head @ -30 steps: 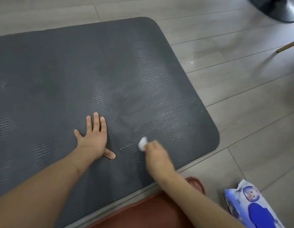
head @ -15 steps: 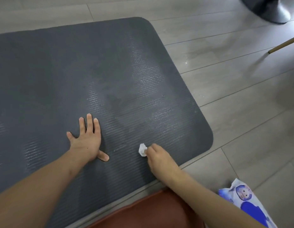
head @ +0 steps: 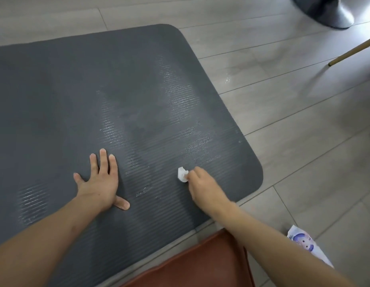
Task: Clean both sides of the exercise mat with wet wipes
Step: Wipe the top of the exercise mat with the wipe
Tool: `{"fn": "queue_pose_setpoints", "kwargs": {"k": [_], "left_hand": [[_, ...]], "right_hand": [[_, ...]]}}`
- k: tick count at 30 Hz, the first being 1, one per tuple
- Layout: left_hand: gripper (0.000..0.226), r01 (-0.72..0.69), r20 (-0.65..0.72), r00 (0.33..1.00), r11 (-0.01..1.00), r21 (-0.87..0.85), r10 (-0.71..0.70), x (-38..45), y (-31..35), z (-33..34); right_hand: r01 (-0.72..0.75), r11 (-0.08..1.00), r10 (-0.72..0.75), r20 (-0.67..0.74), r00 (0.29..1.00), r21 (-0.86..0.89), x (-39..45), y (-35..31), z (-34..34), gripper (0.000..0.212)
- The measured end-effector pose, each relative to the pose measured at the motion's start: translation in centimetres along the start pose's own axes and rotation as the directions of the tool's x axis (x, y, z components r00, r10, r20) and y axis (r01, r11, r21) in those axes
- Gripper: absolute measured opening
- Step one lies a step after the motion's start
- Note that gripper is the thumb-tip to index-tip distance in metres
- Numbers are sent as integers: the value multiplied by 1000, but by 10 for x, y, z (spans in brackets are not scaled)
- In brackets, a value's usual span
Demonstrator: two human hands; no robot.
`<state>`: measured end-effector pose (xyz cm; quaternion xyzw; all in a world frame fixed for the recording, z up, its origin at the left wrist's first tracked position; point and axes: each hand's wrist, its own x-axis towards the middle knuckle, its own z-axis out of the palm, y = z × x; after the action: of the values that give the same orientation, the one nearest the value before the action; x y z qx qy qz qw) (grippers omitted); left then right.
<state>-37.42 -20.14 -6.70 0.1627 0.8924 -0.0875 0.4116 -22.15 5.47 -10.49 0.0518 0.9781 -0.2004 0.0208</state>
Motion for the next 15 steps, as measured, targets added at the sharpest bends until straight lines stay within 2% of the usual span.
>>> {"fn": "queue_pose_setpoints", "kwargs": {"k": [1, 2, 3, 4, 5, 7, 8, 9, 10, 12, 14, 15], "left_hand": [[163, -4, -1, 1000, 1000, 4, 4, 0, 0, 0], [163, -6, -1, 1000, 1000, 10, 6, 1, 0, 1], [163, -5, 1, 1000, 1000, 12, 5, 1, -1, 1], [163, -4, 4, 1000, 1000, 12, 4, 1, 0, 1], [163, -4, 6, 1000, 1000, 14, 4, 1, 0, 1], [164, -6, 5, 1000, 1000, 18, 6, 2, 0, 0], [163, -6, 7, 1000, 1000, 14, 5, 2, 0, 0], [163, -5, 7, 1000, 1000, 12, 5, 2, 0, -1], [163, -5, 6, 1000, 1000, 16, 4, 1, 0, -1], [163, -5, 7, 1000, 1000, 19, 5, 1, 1, -1], [163, -2, 4, 1000, 1000, 15, 2, 1, 1, 0], [163, -1, 5, 1000, 1000, 13, 1, 1, 1, -1]], "right_hand": [[-25, 1000, 24, -47, 999, -16, 13, 24, -9, 19], [-147, 988, 141, -118, 983, -46, 28, 51, -22, 13], [-318, 945, 301, -177, 937, -73, 43, 78, -39, 5], [-479, 876, 458, -220, 861, -52, 54, 107, -54, 10], [-572, 820, 546, -255, 798, -32, 60, 129, -63, 13], [-649, 760, 620, -335, 710, 30, 67, 136, -65, 12], [-657, 753, 627, -357, 692, 48, 68, 124, -57, 12], [-630, 773, 607, -362, 707, 66, 66, 106, -49, 12], [-567, 822, 551, -343, 761, 63, 63, 87, -37, 12], [-333, 943, 322, -255, 912, -2, 50, 56, -14, 12], [-173, 984, 161, -198, 967, -48, 51, 58, -12, 12], [-162, 985, 146, -213, 966, -58, 61, 70, -20, 8]]}}
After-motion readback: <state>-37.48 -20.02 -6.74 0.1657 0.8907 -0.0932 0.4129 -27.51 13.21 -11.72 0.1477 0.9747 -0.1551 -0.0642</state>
